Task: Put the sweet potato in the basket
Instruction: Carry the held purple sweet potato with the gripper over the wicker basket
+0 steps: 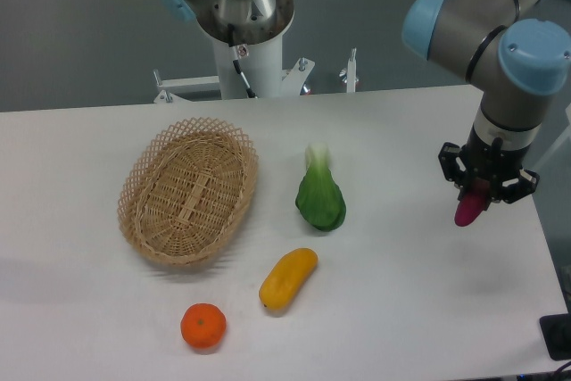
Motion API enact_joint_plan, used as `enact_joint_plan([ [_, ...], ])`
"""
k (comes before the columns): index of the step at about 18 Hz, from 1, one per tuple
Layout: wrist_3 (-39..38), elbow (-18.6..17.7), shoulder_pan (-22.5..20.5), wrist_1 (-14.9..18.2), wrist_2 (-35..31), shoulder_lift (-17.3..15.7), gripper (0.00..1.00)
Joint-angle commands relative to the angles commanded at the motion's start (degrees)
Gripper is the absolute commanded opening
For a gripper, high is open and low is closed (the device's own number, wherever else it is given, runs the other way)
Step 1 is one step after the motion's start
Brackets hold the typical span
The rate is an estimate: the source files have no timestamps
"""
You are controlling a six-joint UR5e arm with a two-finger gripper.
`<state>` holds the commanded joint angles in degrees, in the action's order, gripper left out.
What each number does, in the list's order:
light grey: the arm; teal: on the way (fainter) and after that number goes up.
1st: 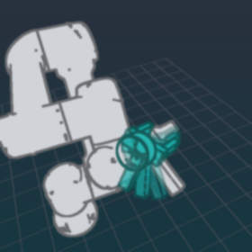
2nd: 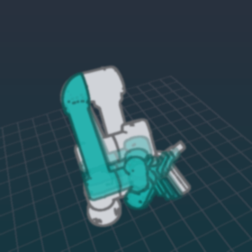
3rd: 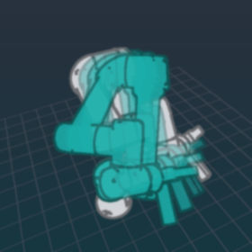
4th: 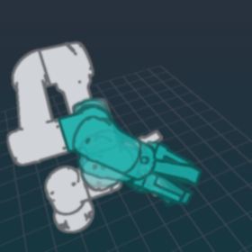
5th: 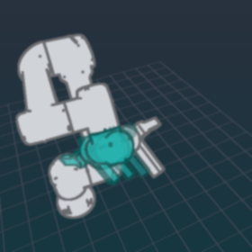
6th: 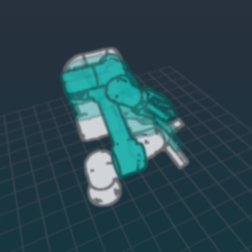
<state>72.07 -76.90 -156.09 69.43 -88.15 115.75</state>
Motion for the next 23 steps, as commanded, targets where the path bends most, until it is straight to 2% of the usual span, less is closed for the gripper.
enact_joint_plan([
  [5, -1.6, -0.1, 1.4, 0.3, -0.3, 0.0, 0.17],
  [9, -3.3, 0.0, 2.7, 1.7, -0.3, -0.1, 0.17],
  [14, -8.8, -1.4, 8.0, 1.8, -0.2, -0.7, 0.17],
  [18, -11.8, -4.8, 12.8, 1.6, 0.4, -3.0, 0.16],
  [23, -11.9, -12.6, 17.7, 1.0, 1.8, -8.3, 0.16],
])
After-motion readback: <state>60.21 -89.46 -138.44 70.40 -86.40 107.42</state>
